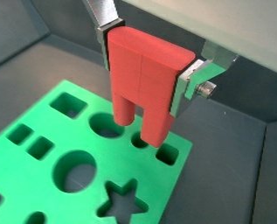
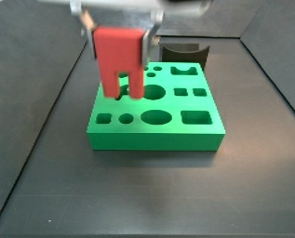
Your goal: Insert the square-circle object.
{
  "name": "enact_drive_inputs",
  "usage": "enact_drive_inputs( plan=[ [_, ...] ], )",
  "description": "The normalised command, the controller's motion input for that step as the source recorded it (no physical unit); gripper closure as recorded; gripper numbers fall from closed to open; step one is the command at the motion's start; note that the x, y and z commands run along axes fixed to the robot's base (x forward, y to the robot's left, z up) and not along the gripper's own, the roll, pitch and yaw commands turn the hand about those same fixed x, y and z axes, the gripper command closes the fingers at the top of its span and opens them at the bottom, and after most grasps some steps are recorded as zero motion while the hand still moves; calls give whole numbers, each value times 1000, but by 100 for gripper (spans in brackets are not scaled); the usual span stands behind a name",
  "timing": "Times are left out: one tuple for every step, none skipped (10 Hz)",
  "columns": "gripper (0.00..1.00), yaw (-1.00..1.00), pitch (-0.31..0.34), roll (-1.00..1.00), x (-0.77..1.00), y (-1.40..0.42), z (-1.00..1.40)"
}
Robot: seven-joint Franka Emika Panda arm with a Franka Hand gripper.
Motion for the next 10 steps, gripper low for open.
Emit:
enact_drive_inputs(
  plan=[
    [100, -17, -40, -63, -91, -60, -566],
    [100, 0, -170, 0, -214, -100, -437],
    [100, 0, -130, 0, -120, -163, -289],
    [100, 0, -16, 0, -46, -69, -169],
    [100, 74, 0, 17, -146, 0, -143],
    [100, 60, 0, 0, -51, 0, -209],
    [100, 66, 0, 0, 0, 0, -291],
    [100, 123, -59, 0, 0, 0, -466],
    [100, 140, -77, -1, 169, -91, -531],
    [100, 174, -81, 0, 169, -134, -603]
  ],
)
